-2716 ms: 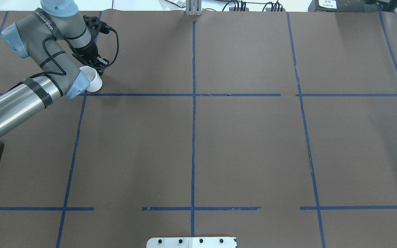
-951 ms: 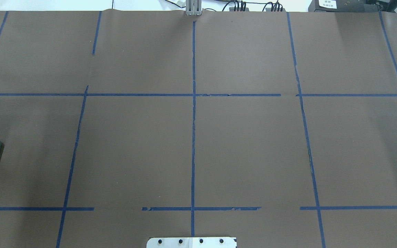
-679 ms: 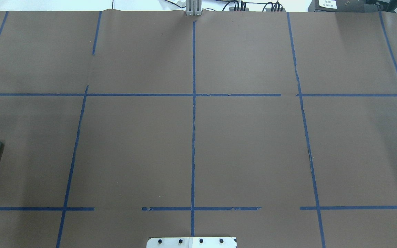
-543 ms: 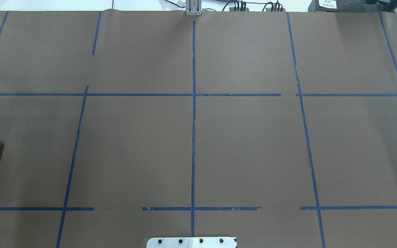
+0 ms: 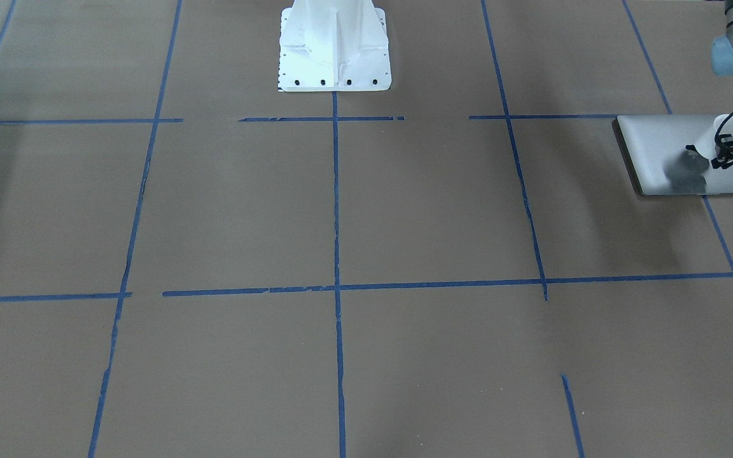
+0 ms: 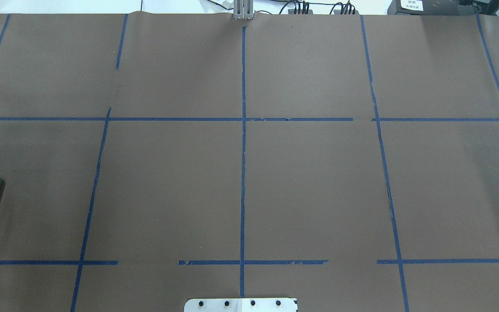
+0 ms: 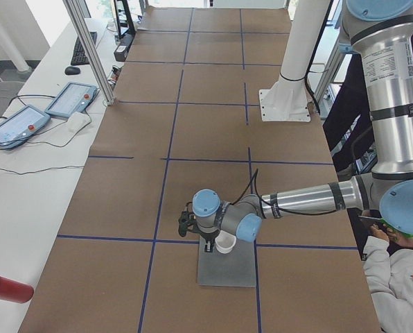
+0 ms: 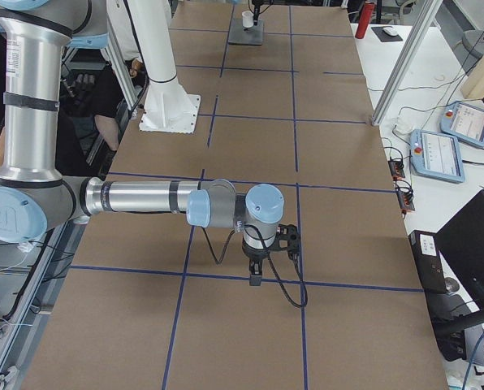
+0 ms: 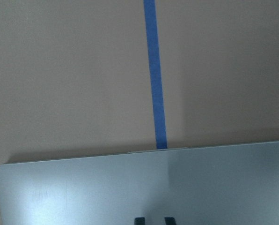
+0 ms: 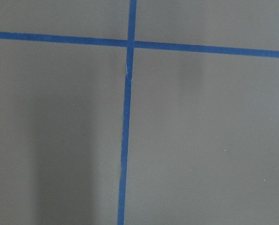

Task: Place cup on laptop
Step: 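Lower the held mug onto the silver laptop and open the left gripper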

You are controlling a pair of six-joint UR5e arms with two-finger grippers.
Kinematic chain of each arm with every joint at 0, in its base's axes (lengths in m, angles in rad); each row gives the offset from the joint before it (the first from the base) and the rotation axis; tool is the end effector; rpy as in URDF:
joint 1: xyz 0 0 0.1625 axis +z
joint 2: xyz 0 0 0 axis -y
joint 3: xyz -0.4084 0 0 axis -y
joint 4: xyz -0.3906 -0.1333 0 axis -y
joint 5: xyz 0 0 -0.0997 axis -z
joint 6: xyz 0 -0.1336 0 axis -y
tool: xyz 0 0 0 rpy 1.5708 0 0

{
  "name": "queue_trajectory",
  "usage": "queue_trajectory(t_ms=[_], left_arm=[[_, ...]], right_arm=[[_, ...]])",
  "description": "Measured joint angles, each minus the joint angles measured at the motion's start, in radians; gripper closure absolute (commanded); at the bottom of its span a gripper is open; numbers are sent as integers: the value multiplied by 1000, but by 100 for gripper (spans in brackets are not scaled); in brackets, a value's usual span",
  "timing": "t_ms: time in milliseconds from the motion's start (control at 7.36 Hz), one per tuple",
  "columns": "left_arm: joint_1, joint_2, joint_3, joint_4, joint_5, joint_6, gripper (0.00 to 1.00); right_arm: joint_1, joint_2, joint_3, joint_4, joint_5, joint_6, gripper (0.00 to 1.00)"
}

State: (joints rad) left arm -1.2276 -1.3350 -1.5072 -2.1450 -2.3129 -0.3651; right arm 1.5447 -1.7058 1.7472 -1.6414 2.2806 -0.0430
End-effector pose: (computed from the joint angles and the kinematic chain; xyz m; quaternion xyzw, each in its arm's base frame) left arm 0.0943 -0.3916 0.7425 -0.0048 0.3812 0.0396 0.9237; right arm 0.0349 -0.4331 0.6552 -0.0108 -0.3476 -0.0273 0.9372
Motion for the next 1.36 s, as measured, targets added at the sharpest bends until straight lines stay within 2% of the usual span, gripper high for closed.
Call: queue_trajectory(t_ms=[136,407,679,815,951,1086,1358], left_arm=[[2,0,4,-13,-3,-10,93],[5,-1,6,-20,-5,-16,66],[7,-1,7,-21,-5,-16,49],[8,-1,7,-21,-5,-16,33],[8,-1,6,-21,-6,-16,4],[8,-1,4,-19,-11,-16,0],[1,-2,-22,-11,-67,-9,0]], right_arm=[[0,0,0,0,0,0,0],[0,0,0,0,0,0,0],[0,0,0,0,0,0,0],[0,0,0,0,0,0,0],[0,0,0,0,0,0,0],[0,0,0,0,0,0,0],[0,0,0,0,0,0,0]])
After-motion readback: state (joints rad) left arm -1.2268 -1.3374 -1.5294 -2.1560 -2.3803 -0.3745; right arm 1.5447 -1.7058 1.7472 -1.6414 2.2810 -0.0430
